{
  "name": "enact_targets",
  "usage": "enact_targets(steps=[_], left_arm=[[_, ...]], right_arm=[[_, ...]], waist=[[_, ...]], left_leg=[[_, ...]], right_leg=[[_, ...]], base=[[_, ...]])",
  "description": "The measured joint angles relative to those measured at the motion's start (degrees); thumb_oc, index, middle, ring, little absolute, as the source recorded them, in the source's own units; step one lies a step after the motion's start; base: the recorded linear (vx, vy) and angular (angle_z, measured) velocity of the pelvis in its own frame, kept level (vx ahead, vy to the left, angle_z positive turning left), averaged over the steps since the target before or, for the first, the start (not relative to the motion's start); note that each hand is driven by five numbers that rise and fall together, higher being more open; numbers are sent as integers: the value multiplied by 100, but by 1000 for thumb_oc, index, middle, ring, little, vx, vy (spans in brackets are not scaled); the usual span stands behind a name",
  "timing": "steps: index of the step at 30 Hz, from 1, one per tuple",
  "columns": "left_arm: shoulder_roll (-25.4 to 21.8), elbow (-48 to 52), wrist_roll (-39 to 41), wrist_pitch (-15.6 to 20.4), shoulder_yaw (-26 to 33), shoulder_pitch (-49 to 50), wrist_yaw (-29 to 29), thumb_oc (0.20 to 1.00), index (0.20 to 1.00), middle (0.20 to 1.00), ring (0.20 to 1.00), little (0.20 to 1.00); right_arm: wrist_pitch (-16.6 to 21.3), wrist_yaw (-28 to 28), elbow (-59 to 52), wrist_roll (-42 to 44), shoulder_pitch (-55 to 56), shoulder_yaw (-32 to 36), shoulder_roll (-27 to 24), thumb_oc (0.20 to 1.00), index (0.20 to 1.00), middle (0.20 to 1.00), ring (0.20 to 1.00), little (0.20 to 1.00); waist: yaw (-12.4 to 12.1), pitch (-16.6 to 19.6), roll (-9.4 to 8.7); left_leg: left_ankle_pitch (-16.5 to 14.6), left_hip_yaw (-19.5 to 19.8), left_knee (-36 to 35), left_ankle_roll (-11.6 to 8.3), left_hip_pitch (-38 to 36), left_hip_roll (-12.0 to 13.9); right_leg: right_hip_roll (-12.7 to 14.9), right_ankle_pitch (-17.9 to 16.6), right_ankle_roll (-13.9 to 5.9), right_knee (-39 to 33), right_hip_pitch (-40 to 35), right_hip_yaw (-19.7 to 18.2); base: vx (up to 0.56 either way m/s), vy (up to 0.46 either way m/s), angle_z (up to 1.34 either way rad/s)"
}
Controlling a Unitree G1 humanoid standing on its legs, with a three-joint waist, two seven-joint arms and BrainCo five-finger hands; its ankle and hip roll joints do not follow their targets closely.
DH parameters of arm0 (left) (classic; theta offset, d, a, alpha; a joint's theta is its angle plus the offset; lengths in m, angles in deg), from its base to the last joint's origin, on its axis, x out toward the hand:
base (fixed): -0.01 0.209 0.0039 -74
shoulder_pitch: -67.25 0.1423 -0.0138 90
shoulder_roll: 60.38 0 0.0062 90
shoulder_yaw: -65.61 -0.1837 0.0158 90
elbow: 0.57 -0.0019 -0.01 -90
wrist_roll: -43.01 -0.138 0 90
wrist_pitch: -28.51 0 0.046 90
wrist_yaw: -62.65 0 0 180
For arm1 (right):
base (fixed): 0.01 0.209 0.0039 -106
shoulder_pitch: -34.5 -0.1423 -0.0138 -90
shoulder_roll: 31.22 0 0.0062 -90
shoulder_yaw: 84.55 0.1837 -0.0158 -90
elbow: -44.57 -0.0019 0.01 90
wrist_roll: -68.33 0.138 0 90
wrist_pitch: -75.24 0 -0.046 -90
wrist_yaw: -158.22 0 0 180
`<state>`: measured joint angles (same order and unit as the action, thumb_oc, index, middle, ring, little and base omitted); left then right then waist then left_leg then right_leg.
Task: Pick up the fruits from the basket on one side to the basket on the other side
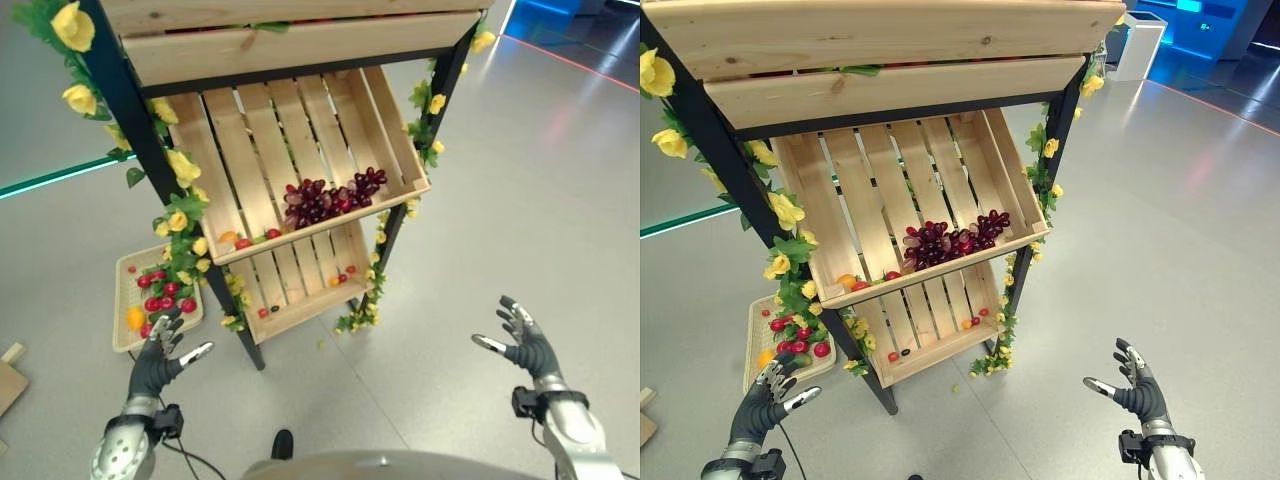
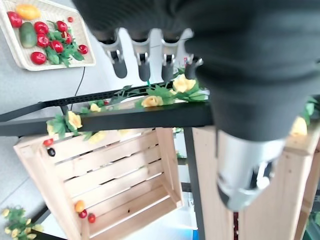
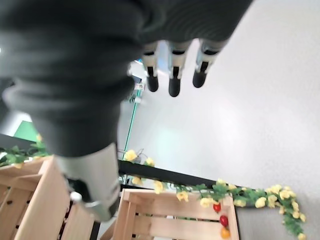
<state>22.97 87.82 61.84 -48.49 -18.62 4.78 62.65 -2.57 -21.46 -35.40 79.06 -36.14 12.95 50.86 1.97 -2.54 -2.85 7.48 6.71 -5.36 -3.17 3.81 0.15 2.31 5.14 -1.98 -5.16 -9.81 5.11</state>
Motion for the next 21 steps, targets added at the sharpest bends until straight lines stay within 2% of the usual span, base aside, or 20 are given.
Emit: enact_targets(steps=[21], left_arm=[[21, 4, -1, 3, -4, -165, -126, 1000, 1000, 1000, 1000, 1000]], right_arm=[[-1, 101, 0, -1, -15, 17, 2, 1000, 1000, 1000, 1000, 1000]], waist=[[11, -5, 3]], left_leg=[[-32, -28, 3, 10, -2, 24]], right_leg=[[5, 11, 10, 1, 18, -32]], base=[[0, 0, 0]])
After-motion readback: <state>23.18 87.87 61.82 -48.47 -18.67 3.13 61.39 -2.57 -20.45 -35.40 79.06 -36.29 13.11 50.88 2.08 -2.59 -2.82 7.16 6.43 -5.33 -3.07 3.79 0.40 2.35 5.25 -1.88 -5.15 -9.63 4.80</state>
